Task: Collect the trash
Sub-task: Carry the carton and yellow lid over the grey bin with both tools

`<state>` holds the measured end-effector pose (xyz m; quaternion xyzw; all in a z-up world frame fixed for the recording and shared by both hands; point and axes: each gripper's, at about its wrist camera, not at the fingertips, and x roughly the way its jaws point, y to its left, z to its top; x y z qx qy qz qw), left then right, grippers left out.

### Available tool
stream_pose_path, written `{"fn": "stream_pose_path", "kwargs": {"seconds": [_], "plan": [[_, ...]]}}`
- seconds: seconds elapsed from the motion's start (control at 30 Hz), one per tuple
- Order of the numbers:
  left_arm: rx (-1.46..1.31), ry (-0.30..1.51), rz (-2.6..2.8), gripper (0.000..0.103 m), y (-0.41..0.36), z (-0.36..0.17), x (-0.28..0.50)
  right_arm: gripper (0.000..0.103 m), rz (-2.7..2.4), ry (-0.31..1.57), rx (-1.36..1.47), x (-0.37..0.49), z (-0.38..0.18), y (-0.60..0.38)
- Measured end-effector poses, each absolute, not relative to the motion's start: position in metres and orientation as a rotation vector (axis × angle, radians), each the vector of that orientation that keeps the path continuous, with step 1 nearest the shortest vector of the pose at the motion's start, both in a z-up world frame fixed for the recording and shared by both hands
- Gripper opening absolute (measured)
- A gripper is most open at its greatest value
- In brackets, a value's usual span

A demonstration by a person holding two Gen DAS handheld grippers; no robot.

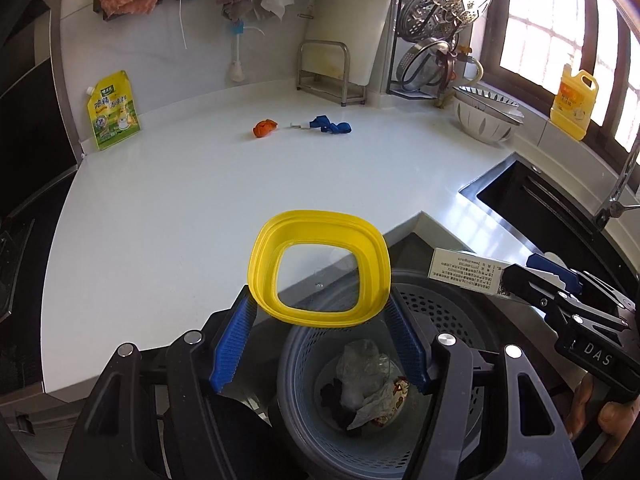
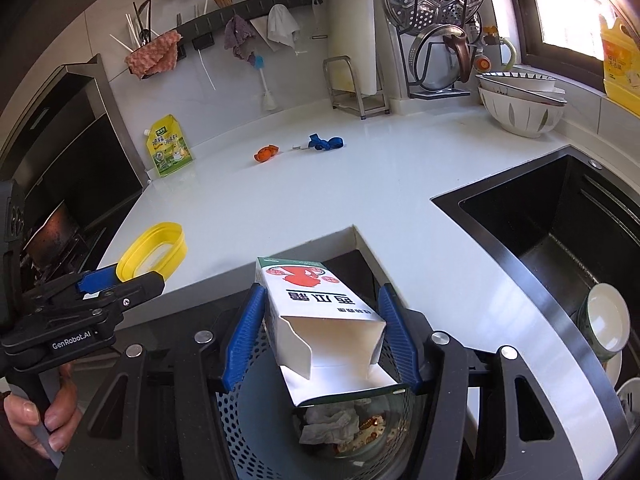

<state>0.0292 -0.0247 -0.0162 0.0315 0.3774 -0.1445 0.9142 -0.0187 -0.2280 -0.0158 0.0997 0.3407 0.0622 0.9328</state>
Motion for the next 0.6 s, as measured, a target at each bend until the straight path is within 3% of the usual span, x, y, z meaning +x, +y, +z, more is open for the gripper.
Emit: {"fn": "stream_pose_path", "kwargs": {"seconds": [0.6], "plan": [[0.081,0.803,-0.326,0.063,-0.028,-0.055,-0.030,0.057,0.118,0.713,0.182,-0.079,-0.048,-0.209]]}}
